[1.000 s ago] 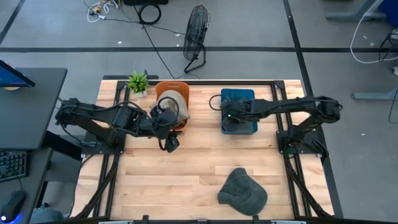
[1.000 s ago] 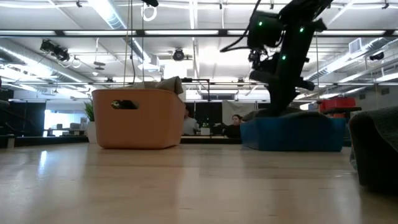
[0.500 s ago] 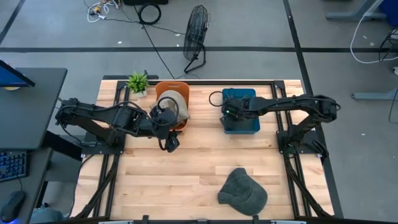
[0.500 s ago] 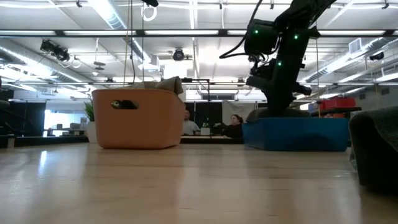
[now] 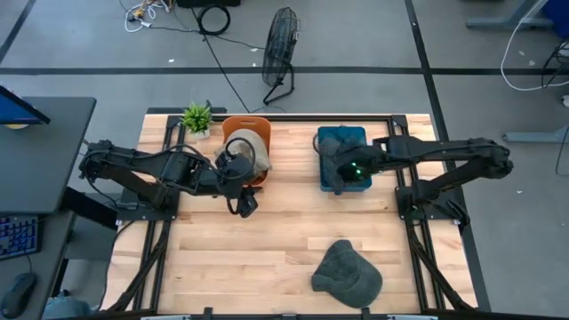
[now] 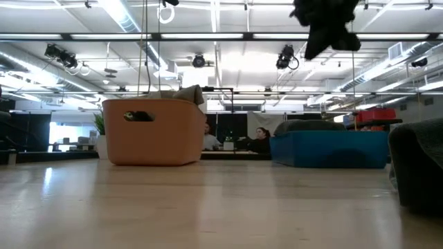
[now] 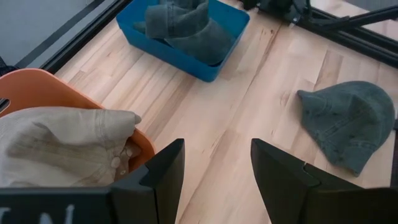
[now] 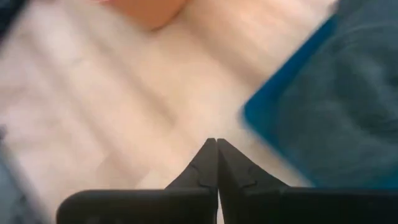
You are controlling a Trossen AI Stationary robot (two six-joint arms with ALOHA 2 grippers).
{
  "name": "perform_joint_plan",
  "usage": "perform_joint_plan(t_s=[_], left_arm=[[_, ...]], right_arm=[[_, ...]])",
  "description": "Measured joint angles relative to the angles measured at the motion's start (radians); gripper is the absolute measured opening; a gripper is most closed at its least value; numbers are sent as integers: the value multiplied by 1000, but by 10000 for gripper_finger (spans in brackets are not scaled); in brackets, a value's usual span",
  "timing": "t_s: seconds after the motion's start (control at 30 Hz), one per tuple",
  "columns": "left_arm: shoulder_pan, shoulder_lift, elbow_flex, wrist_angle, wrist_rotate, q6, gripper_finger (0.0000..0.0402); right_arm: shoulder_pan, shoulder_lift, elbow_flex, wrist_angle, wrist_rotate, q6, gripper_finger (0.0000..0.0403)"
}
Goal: Pick & Place hat
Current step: Put the black cap into the blue bin
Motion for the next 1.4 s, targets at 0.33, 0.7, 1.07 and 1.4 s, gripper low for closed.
perform_joint_plan(t_s=[0.33, 0.7, 1.07, 1.4], left_arm=[[-21, 1, 0, -30, 70, 2, 188], [-32, 1, 0, -34, 71, 2, 188], [-36, 1, 0, -34, 70, 2, 188], [-38, 1, 0, -33, 70, 2, 188]], right_arm=[[219, -16, 62, -99, -201, 29, 49], [477, 17, 62, -24, -276, -95, 165], [700, 223, 63, 219, -324, -516, 208], [776, 467, 61, 208, -302, -667, 202]])
